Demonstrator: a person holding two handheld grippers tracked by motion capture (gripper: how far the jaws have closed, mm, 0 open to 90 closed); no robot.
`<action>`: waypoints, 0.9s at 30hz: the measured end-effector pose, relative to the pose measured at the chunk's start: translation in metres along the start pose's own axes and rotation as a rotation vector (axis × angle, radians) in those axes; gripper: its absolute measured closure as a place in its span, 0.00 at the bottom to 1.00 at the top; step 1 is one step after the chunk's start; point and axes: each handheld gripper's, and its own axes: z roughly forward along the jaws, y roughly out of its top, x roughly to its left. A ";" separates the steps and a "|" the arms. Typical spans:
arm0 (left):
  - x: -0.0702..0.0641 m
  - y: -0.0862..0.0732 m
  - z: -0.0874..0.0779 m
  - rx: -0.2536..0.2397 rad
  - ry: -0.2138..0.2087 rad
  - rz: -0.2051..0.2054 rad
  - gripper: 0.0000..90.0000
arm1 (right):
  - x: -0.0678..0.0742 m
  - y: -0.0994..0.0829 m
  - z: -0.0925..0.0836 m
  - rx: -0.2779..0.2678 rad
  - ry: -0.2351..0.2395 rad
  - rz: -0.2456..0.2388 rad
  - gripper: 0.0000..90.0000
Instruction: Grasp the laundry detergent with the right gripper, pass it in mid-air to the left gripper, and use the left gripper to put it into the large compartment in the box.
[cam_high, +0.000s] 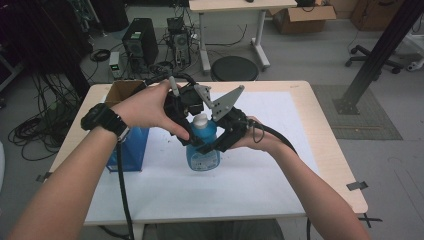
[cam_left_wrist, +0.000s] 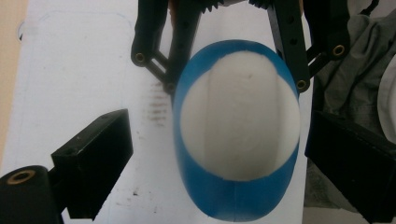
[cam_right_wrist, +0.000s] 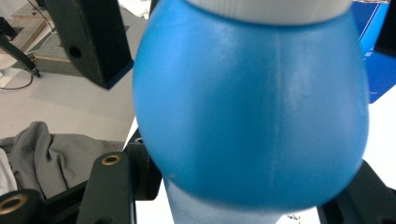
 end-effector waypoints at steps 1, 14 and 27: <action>0.000 0.001 0.001 -0.001 -0.001 0.002 0.10 | 0.000 0.000 0.000 0.000 0.000 -0.001 0.48; -0.002 0.003 0.004 0.007 -0.003 0.017 0.21 | 0.000 0.000 -0.001 0.001 0.001 -0.002 0.48; -0.003 0.004 0.004 0.024 -0.019 0.024 0.27 | 0.000 -0.001 0.000 0.008 -0.004 -0.004 0.48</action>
